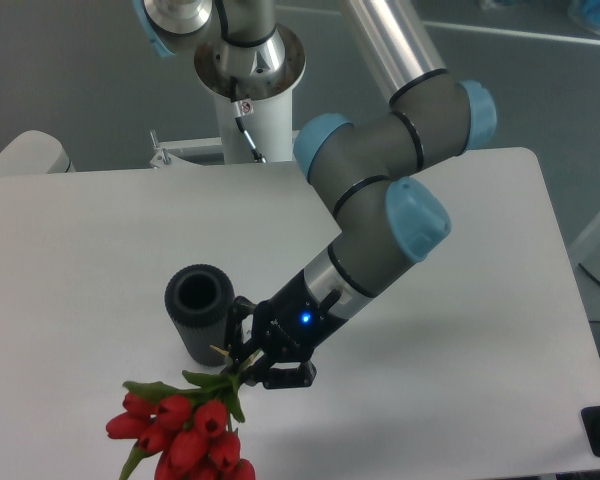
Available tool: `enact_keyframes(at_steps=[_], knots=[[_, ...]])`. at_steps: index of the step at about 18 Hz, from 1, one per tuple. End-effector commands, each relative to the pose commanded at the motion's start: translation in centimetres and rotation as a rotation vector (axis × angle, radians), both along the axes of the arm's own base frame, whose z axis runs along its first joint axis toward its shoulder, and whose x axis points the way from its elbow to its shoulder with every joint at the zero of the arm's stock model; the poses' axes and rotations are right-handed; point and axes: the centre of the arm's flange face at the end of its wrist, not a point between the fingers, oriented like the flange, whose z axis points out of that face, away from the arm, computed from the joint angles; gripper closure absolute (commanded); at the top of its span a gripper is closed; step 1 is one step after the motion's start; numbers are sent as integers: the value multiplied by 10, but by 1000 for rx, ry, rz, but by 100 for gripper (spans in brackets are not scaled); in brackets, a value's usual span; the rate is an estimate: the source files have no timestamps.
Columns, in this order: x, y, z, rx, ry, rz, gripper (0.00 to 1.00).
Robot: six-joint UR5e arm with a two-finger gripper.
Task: Insert the flowers into the vase
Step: 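Raise the tulips and position their stems above the vase opening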
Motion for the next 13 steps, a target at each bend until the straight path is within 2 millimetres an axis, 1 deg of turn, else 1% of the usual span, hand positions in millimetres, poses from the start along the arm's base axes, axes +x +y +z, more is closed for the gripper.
enact_keyframes(at_steps=[4,6,8,9,11,13], knots=[[-9,-14,20,86,-40,20,84],[-10,-19,29,133,-63,22,84],[-7,-22,39,161,-79,20,83],[-4,-22,39,162,-80,18,83],[-1,-22,33,178,-97,11,83],[3,-26,39,220,-110,6,83]])
